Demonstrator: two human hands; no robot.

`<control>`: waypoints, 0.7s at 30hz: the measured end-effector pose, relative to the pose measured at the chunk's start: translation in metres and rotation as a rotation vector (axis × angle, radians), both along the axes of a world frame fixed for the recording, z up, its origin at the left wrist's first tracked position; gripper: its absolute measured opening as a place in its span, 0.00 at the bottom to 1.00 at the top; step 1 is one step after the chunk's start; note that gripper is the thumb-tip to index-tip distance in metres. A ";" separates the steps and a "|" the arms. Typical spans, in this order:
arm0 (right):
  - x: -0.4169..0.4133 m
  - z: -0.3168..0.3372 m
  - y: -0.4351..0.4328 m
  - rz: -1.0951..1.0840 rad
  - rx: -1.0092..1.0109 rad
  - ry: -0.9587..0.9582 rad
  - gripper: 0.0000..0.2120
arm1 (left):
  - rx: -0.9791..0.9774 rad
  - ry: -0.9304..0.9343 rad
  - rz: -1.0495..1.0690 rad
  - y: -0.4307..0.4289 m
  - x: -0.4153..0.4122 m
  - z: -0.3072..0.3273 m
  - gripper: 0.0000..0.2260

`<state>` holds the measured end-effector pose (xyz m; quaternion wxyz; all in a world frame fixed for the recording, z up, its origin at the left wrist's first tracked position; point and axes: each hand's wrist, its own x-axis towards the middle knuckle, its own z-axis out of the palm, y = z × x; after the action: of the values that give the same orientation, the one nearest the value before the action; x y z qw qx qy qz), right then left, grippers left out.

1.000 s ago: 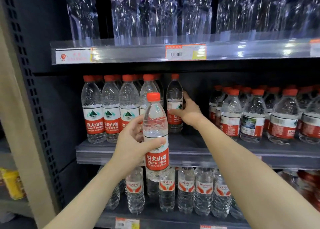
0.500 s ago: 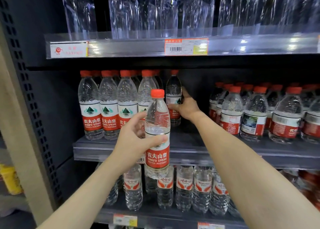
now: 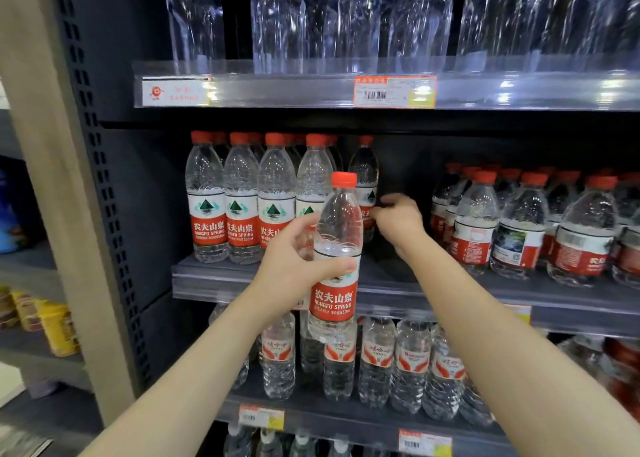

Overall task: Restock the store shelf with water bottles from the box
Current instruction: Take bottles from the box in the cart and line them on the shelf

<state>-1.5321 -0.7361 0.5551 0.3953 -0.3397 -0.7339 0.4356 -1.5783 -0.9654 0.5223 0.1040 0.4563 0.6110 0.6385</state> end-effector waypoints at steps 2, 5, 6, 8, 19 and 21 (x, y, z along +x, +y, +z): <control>0.029 0.006 -0.024 0.326 -0.128 0.119 0.15 | -0.018 0.008 -0.011 0.004 0.002 0.007 0.30; 0.071 0.014 -0.050 0.782 -0.219 0.095 0.19 | -0.026 0.021 0.004 0.013 0.003 0.016 0.30; 0.079 0.014 -0.053 0.844 -0.179 0.036 0.20 | -0.024 0.026 0.007 0.017 0.004 0.019 0.31; 0.088 0.010 -0.056 0.921 -0.110 -0.038 0.26 | -0.018 0.030 0.025 0.022 0.005 0.022 0.32; 0.092 0.021 -0.064 0.698 0.033 0.127 0.32 | -0.104 0.218 0.115 0.019 0.022 0.054 0.22; 0.095 0.027 -0.060 0.669 0.026 0.163 0.31 | -0.120 0.306 0.187 0.013 0.023 0.055 0.30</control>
<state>-1.4374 -0.7963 0.5826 0.2919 -0.0393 -0.7762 0.5575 -1.5554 -0.9521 0.5777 -0.0231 0.4823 0.6964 0.5309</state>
